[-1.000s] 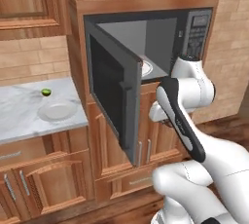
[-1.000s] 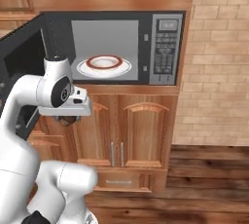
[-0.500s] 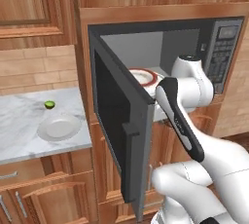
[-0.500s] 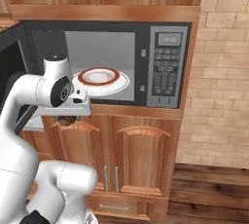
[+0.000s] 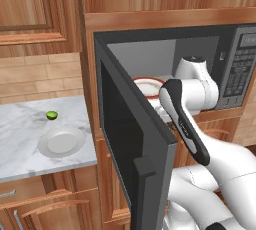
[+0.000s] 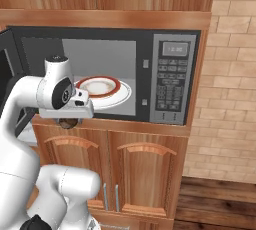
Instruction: Pick the potato from the counter and place it in the microwave.
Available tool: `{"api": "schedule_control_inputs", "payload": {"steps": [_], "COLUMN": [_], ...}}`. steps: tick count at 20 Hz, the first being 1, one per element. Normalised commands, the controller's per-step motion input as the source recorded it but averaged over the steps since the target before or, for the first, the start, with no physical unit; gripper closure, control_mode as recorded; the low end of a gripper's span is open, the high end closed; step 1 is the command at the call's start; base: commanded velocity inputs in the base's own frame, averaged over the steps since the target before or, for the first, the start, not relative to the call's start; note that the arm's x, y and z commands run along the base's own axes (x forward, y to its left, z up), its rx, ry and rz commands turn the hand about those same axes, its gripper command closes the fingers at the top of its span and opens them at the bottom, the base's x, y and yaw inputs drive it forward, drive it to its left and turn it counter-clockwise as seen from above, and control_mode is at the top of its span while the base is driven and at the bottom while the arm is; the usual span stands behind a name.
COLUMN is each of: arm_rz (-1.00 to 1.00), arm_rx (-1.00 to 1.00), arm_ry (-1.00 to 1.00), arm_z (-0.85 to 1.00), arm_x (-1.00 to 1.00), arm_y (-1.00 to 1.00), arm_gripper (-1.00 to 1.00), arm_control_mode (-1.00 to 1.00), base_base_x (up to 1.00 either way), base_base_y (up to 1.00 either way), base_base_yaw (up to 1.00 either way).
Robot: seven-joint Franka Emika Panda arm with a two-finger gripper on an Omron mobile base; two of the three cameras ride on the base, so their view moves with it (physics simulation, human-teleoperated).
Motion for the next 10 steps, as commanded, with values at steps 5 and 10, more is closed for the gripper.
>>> {"api": "schedule_control_inputs", "payload": {"steps": [5,10], "arm_rz": [0.06,0.09], "arm_rx": [0.02,0.18], "arm_ry": [-0.15,-0.41], "arm_z": [0.09,0.17], "arm_x": [0.29,0.98], "arm_y": [0.00,-0.15], "arm_gripper": [1.00,1.00], "arm_control_mode": [-1.00,-1.00], "base_base_x": [0.01,0.00], "base_base_y": [0.00,0.00], "base_base_yaw": [0.00,0.00]}}
